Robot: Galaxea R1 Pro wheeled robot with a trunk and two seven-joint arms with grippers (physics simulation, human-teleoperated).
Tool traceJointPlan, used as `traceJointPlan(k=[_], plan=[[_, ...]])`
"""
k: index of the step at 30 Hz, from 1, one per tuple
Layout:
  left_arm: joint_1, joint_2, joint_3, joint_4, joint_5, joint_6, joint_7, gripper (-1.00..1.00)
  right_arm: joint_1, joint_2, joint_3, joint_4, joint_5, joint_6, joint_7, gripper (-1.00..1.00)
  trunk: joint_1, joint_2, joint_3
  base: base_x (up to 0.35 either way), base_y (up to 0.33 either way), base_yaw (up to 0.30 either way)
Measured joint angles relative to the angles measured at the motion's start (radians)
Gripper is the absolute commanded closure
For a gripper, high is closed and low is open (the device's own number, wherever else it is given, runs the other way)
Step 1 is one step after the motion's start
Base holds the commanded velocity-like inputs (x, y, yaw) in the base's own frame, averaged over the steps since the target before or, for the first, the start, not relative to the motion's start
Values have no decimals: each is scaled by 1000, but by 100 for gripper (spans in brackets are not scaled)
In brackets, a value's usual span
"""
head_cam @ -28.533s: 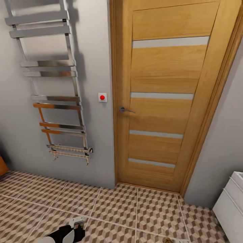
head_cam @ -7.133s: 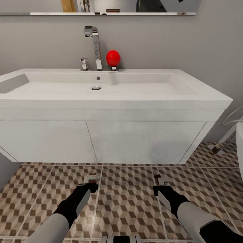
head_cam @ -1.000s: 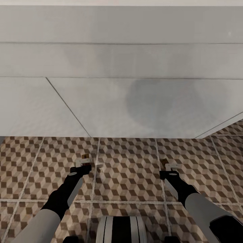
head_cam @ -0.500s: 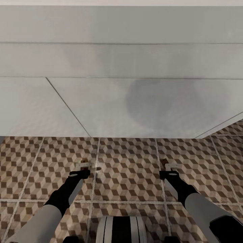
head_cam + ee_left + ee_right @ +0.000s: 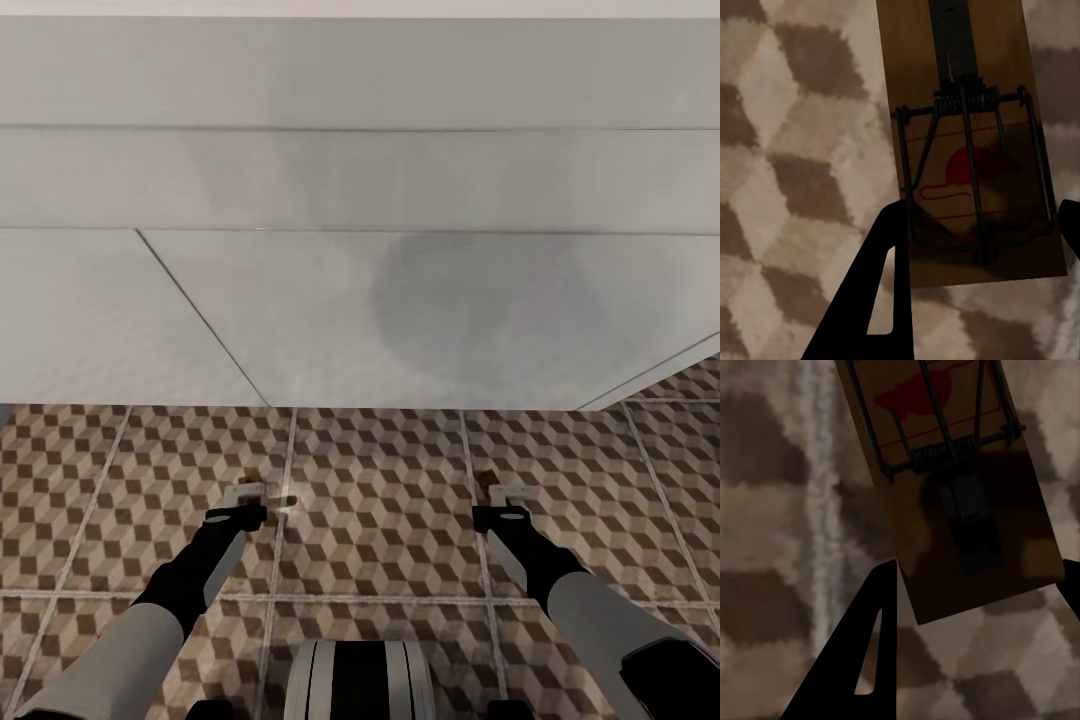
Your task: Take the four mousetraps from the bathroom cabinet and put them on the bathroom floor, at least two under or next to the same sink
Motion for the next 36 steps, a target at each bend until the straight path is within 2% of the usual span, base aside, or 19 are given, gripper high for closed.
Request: traceJointPlan(k=[36], plan=[[0,-2,0,-16,-5,-8,1,100,0,0,0,0,1,14,6,100,0,0,0,0,0,0]])
